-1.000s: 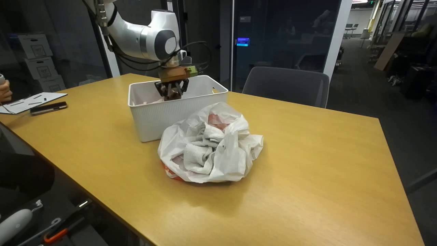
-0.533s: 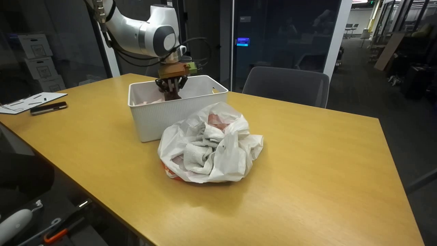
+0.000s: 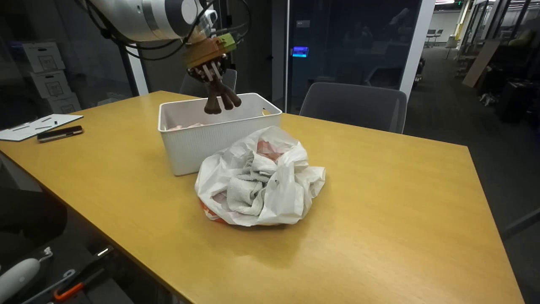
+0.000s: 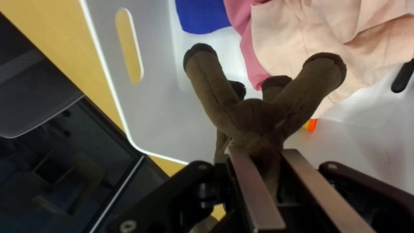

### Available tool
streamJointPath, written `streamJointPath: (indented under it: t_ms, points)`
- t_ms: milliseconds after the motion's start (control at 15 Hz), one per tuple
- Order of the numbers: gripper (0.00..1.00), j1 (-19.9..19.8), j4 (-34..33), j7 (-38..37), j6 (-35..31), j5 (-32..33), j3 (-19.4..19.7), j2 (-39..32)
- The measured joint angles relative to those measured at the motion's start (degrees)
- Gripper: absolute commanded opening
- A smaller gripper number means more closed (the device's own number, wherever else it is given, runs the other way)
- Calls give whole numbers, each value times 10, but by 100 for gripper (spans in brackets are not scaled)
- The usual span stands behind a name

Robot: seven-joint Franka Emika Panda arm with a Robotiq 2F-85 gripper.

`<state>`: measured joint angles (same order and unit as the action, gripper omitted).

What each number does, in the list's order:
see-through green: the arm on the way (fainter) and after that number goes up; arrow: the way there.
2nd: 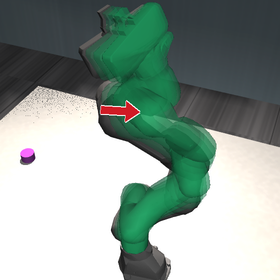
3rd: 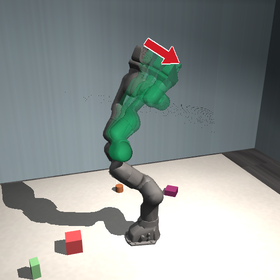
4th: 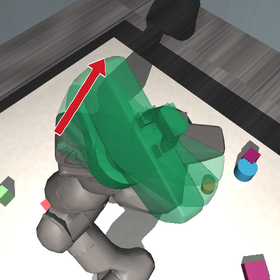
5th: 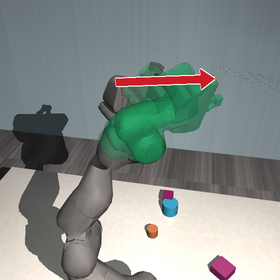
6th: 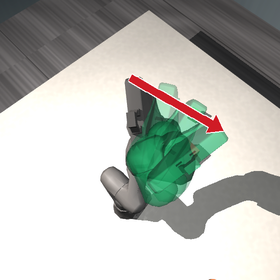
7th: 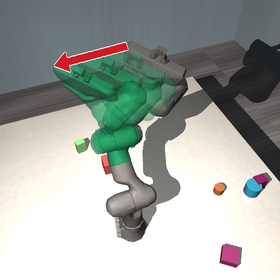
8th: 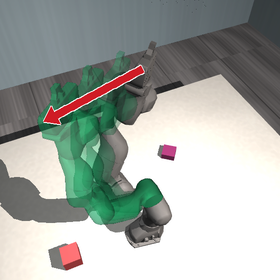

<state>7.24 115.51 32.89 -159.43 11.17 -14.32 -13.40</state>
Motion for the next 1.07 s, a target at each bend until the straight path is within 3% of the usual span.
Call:
streamJointPath:
  t_ms: [333,600,800,1067]
  points:
    - [17,17,143,-221,-30,226,70,161]
    - [17,-24,241,-400,-3,382,67,290]
    - [17,-37,315,-463,48,401,64,363]
    - [17,-37,384,-445,69,332,88,375]
